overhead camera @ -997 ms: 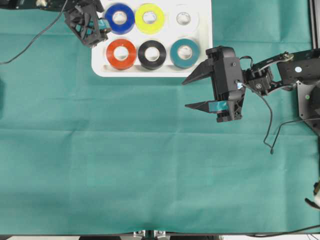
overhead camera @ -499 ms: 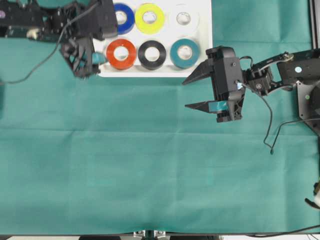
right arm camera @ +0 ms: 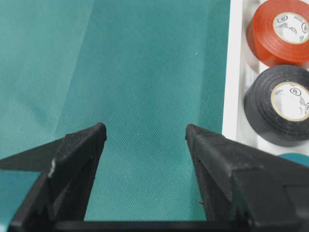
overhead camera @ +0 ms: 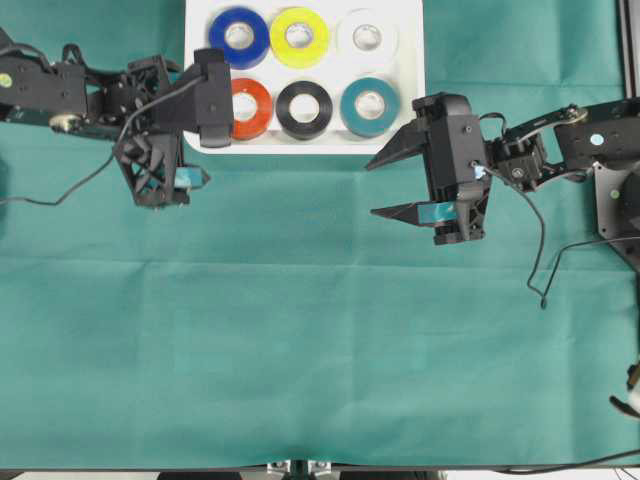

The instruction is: Put the tape alternately from left to right into the white case.

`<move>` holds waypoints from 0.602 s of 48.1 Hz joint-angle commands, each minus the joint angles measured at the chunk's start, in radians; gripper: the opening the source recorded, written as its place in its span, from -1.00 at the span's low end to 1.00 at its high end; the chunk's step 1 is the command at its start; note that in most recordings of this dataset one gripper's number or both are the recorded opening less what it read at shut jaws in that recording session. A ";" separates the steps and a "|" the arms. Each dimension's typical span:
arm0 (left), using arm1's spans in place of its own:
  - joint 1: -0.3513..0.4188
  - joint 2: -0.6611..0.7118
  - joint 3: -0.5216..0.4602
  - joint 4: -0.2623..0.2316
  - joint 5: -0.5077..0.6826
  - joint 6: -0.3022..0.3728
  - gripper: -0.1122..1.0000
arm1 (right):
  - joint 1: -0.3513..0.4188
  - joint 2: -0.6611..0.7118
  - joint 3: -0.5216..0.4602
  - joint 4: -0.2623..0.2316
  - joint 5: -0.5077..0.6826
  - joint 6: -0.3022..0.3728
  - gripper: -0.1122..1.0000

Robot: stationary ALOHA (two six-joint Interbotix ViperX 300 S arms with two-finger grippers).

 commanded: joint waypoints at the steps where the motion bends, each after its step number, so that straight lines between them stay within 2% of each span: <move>1: -0.028 -0.023 -0.009 -0.003 -0.006 -0.002 0.75 | 0.002 -0.015 -0.005 0.003 -0.005 0.003 0.51; 16: -0.117 -0.023 -0.009 -0.003 -0.008 -0.012 0.75 | 0.003 -0.017 0.003 0.003 -0.005 0.003 0.51; 29: -0.146 -0.025 0.003 -0.003 -0.006 -0.012 0.75 | 0.002 -0.017 0.017 0.003 -0.005 0.003 0.51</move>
